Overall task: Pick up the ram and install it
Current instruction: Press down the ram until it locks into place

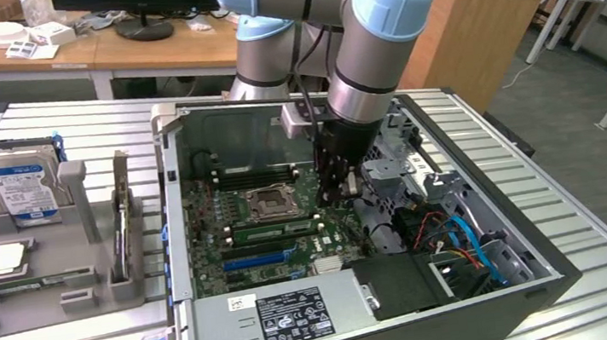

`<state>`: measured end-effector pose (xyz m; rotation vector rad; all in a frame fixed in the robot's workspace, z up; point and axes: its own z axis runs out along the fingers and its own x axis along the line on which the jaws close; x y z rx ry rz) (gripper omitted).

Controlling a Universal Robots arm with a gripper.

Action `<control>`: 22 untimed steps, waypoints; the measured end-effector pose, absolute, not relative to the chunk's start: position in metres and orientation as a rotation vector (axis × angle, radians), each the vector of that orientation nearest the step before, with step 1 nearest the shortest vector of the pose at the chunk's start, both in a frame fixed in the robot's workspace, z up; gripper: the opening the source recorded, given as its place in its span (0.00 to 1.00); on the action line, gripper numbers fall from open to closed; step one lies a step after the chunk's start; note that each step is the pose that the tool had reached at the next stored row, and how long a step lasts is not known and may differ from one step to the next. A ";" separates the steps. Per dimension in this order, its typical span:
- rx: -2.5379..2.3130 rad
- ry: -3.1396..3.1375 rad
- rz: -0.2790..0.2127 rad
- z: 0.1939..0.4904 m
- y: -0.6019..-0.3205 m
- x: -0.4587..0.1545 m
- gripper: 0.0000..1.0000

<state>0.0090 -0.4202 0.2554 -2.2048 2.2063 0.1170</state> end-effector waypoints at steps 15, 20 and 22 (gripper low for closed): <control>-2.205 2.206 0.117 0.255 -0.420 0.003 0.11; -2.204 2.206 0.117 0.255 -0.420 0.003 0.11; -2.204 2.206 0.117 0.254 -0.420 0.003 0.11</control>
